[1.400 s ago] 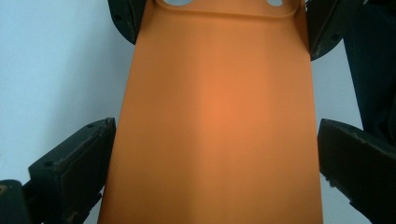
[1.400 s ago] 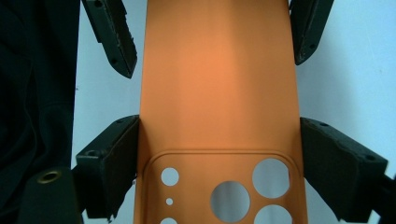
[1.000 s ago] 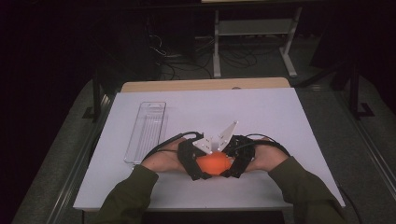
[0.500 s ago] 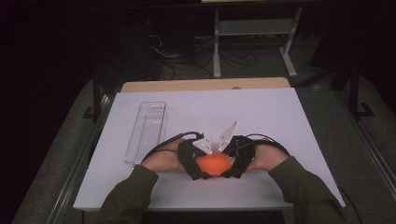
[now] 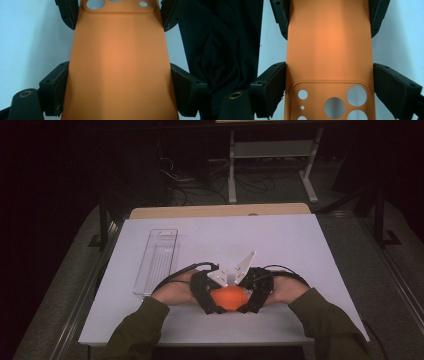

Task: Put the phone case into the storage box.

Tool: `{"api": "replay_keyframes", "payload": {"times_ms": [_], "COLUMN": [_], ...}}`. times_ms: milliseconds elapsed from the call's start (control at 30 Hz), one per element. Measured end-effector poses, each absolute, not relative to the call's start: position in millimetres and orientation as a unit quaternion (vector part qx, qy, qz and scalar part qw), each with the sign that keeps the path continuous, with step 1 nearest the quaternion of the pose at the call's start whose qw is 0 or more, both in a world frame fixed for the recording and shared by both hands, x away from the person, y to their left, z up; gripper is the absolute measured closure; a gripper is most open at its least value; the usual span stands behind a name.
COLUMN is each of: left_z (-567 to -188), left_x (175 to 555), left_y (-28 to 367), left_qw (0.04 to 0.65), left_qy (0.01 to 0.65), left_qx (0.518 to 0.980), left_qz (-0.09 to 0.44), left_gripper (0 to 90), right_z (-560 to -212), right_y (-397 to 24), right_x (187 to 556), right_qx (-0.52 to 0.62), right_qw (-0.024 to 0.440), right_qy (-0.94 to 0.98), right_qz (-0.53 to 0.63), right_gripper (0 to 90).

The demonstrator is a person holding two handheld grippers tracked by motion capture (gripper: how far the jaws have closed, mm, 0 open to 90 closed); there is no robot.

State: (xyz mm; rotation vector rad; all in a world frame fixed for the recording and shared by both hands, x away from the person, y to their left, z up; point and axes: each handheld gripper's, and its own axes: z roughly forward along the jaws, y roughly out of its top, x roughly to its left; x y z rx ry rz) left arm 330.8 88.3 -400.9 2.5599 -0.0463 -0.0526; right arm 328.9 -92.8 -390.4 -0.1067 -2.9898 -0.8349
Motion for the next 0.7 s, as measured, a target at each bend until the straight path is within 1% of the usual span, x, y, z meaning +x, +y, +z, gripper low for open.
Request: {"api": "replay_keyframes", "payload": {"times_ms": [67,233,300,467,700], "left_z": [-401.2,-401.7,-401.3,-400.9,-398.7], "left_x": [330.0,329.2,329.5,329.5,330.6], "left_y": [88.0,88.1,88.2,88.5,89.3], "left_qw": [0.290,0.295,0.295,0.295,0.290], "left_qy": [-0.013,-0.004,0.000,0.003,0.004], "left_qx": [0.957,0.955,0.955,0.955,0.957], "left_qz": [-0.022,-0.023,-0.022,-0.018,-0.006], "left_gripper": [15.6,15.7,15.7,15.7,15.8], "right_z": [-390.8,-389.1,-388.6,-387.1,-381.9], "right_y": [-93.4,-95.3,-95.9,-97.8,-104.3], "right_x": [328.8,329.3,329.4,329.9,331.6], "right_qx": [-0.034,-0.043,-0.047,-0.052,-0.059], "right_qw": [0.019,0.014,0.014,0.005,-0.002], "right_qy": [-0.961,-0.958,-0.957,-0.956,-0.952], "right_qz": [-0.274,-0.282,-0.284,-0.287,-0.301], "right_gripper": [11.0,2.9,1.7,0.0,0.0]}}
